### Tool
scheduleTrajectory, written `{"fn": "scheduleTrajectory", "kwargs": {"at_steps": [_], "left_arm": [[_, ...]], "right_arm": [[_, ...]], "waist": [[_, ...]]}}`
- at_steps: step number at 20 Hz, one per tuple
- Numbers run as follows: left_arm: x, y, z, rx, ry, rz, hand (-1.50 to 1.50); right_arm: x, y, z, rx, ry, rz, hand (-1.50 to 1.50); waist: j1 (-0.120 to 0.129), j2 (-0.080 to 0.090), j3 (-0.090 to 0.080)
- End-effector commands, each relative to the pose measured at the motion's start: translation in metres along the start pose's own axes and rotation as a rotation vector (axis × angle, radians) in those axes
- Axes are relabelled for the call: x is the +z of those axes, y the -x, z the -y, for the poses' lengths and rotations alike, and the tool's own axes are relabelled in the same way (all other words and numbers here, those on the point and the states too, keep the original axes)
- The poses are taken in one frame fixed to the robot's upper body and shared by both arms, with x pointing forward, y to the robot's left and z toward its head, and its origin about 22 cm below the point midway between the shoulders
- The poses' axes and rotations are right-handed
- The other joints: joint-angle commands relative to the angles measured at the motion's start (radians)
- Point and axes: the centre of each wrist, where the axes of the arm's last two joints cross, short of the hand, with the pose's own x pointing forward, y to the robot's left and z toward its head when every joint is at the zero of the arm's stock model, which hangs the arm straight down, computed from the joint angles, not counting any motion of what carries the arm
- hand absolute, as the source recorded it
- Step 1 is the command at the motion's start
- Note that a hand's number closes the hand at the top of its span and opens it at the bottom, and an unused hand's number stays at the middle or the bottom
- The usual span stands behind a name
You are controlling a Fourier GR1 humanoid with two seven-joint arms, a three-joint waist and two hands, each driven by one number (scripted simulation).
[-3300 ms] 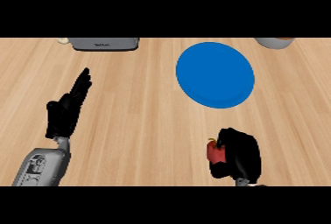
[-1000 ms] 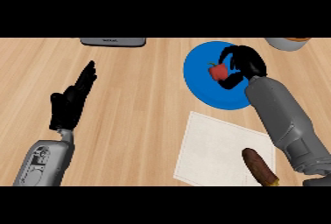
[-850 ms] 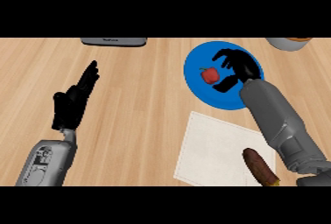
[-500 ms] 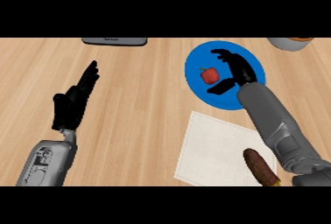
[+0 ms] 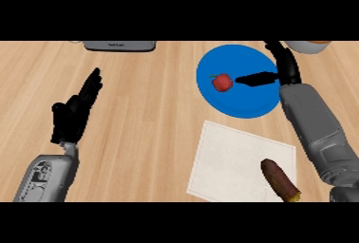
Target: Pick the bell pepper from the placemat and place it in the plate
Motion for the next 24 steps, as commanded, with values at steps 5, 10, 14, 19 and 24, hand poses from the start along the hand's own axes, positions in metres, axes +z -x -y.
{"fn": "scheduleTrajectory", "kwargs": {"at_steps": [5,10,14,19,24], "left_arm": [[0.002,0.0,-0.004,0.002,-0.022,0.012,0.0],[0.001,0.005,-0.001,0.001,-0.006,-0.015,0.0],[0.012,-0.008,0.006,-0.01,-0.007,-0.01,0.0],[0.007,0.001,0.004,0.015,-0.003,-0.009,0.0],[-0.002,-0.018,0.009,0.007,0.007,0.033,0.0]], "right_arm": [[0.014,0.037,0.111,-0.108,0.157,-0.037,-1.5],[0.039,0.067,0.151,-0.13,0.157,-0.05,-1.5],[0.064,0.085,0.195,-0.119,0.138,-0.05,-1.5],[0.07,0.09,0.201,-0.113,0.133,-0.05,-1.5],[0.083,0.099,0.213,-0.114,0.156,-0.054,-1.5]], "waist": [[-0.017,-0.007,-0.001],[-0.013,-0.005,0.0],[0.003,-0.002,0.002],[0.001,-0.002,0.001],[0.016,0.006,0.003]]}}
